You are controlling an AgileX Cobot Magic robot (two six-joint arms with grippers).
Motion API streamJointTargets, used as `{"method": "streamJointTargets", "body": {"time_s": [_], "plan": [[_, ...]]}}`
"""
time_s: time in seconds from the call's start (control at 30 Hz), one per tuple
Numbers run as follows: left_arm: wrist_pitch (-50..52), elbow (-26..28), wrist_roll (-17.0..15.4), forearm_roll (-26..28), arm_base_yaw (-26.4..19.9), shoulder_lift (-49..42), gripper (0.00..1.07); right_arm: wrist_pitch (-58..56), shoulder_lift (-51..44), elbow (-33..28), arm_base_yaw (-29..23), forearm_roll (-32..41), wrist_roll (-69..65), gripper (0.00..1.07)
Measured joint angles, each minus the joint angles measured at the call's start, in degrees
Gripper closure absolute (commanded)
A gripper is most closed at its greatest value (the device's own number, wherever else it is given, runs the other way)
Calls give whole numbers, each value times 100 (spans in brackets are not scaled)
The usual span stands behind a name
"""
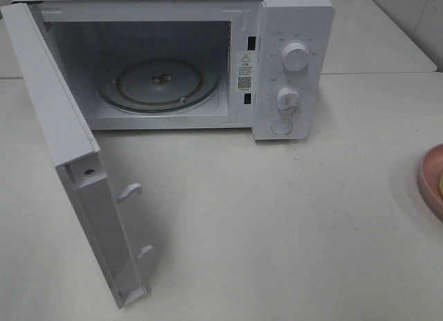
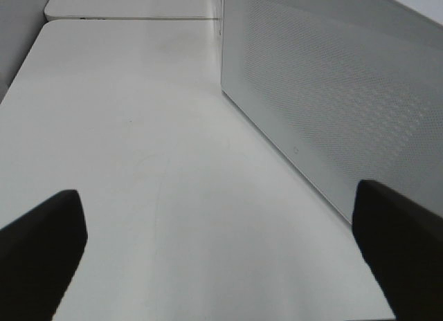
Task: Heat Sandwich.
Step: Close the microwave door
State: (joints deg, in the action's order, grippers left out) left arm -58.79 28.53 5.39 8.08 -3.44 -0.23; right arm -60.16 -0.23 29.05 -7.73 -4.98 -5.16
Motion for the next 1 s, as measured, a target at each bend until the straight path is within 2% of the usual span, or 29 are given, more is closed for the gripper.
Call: {"method": "streamJointTargets", "body": {"time_s": [1.0], "plan": [[0, 0, 0, 0, 0, 0, 5, 11, 0, -11, 0, -6, 6, 31]]}}
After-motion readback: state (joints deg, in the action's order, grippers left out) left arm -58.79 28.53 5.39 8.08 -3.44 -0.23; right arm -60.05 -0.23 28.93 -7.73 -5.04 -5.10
